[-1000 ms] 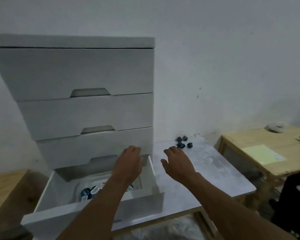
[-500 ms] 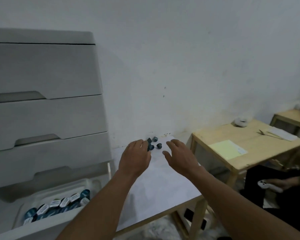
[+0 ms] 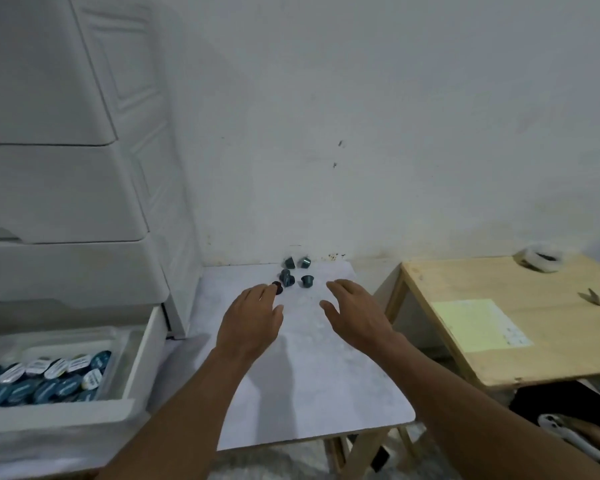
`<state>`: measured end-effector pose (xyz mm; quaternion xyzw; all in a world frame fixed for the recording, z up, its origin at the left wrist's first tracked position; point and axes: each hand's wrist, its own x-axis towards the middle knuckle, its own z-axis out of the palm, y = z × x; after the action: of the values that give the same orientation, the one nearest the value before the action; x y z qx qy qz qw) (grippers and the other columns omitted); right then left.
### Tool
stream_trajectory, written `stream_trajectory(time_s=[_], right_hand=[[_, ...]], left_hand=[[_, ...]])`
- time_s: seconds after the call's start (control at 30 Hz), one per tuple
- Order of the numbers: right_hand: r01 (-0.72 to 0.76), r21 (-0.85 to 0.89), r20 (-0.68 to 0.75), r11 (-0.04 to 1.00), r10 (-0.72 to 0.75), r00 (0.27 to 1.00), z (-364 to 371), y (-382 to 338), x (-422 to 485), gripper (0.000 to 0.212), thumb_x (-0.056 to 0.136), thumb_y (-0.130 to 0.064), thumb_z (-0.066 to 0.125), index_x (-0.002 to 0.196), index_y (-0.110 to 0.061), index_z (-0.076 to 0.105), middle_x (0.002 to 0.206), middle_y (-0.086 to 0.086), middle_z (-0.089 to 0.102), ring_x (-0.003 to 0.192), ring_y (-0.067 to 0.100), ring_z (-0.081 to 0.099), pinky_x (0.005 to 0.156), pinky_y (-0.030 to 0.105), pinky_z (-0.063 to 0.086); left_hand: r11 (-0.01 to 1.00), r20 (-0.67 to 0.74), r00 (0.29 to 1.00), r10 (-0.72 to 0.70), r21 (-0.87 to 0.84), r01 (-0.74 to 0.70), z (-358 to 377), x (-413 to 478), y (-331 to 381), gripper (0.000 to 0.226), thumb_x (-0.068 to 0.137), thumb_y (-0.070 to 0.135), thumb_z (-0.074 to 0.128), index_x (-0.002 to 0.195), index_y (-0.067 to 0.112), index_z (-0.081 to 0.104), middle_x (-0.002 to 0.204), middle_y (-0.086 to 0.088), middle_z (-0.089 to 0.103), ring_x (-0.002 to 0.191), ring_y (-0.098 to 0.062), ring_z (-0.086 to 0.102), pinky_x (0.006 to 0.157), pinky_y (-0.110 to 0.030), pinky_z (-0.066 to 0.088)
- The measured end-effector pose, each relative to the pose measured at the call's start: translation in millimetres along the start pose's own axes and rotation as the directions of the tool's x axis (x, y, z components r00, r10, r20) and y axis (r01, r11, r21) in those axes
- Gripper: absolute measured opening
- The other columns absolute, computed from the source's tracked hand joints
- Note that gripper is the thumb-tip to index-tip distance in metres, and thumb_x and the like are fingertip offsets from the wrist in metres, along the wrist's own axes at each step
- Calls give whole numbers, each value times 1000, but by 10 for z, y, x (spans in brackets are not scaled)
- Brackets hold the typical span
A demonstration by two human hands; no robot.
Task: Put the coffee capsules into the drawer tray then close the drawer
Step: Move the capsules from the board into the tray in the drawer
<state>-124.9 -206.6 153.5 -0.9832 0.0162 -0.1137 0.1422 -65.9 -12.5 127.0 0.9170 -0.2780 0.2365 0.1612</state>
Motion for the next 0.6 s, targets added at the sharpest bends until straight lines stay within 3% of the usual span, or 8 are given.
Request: stream_trajectory(time_s=[0.43,0.6], right_hand=[[-52,81,148,995,40,988,813,548,1254,43,97,-34,46,135,-14,46,138,4,50,121,24,48,101,32,40],[-99,60,237,993,82,968,1125,694,1739,36,96,-29,47,127,-13,53,132,6,54,114,24,54,95,32,45]], left_hand=[[991,223,966,-131,10,132,1092,844,-438,22,72,15,75,93,11,67,88,-3,67,71,-21,65,54,-28,53],[980,368,911,-183,-1,198,1573,1124,-637,17,84,21,64,101,17,64,97,1,63,82,-16,62,66,-23,51]])
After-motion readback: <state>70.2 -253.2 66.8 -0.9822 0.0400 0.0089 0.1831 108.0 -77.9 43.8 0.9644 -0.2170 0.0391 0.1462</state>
